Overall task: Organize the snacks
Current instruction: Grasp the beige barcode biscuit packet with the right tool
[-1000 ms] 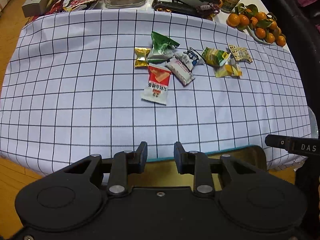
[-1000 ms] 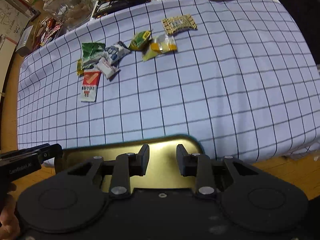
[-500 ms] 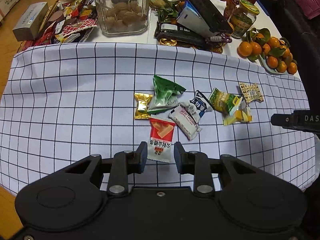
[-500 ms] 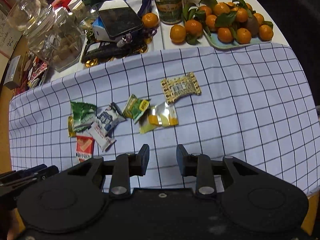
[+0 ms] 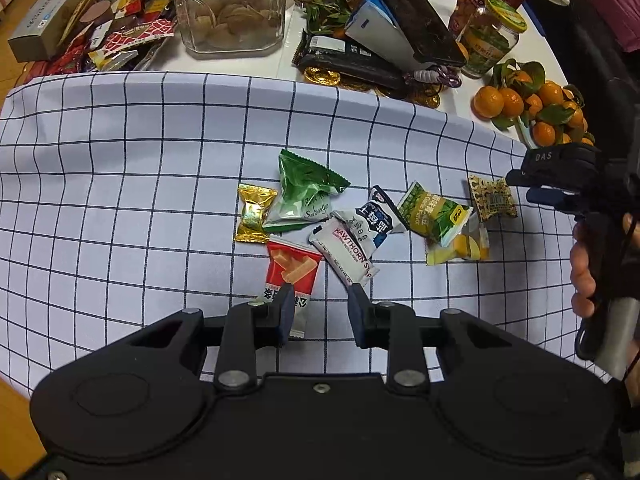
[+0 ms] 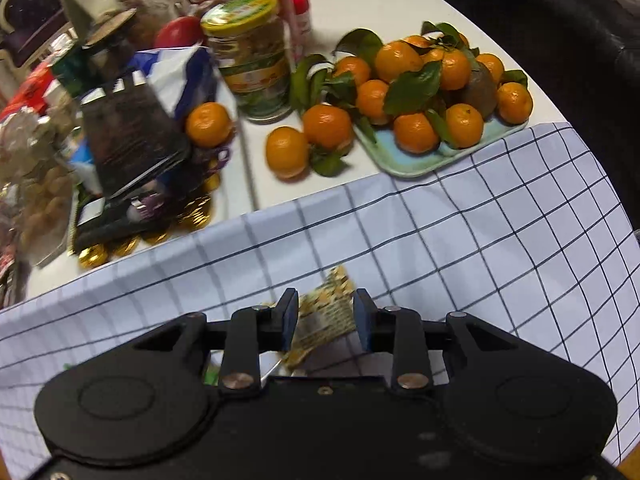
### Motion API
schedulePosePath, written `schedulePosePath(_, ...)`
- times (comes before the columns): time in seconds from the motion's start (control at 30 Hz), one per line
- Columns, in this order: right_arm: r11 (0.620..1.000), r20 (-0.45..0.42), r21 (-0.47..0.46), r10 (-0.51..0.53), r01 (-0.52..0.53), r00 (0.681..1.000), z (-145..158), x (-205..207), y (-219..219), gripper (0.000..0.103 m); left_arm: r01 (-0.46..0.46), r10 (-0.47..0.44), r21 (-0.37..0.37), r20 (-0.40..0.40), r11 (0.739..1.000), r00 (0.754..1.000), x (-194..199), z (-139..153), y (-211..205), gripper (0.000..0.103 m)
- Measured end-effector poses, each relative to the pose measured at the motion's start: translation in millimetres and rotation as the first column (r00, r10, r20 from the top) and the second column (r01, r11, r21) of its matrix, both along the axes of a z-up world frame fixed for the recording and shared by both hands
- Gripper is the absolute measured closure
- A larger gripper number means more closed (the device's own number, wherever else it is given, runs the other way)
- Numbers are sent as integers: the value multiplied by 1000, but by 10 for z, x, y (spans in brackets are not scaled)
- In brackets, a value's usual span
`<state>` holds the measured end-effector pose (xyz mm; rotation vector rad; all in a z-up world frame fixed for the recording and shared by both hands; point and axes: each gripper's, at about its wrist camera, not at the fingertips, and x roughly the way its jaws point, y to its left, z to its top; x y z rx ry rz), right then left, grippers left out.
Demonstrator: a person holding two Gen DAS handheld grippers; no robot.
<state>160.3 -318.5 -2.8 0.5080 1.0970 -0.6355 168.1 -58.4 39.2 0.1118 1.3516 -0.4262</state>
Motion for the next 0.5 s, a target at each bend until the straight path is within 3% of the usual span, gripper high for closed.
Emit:
schedulePosePath(0.23,998,-15,31,-59,59,998,-183,52,-173,71,-1,1,21,-19,1000,1000,5,-89,-34,65)
schedulePosePath(0.5,997,-2,58,-58,58,998,-245,86,-185,69,-4,5,40,-28,999,1000,-16,-155,8,65)
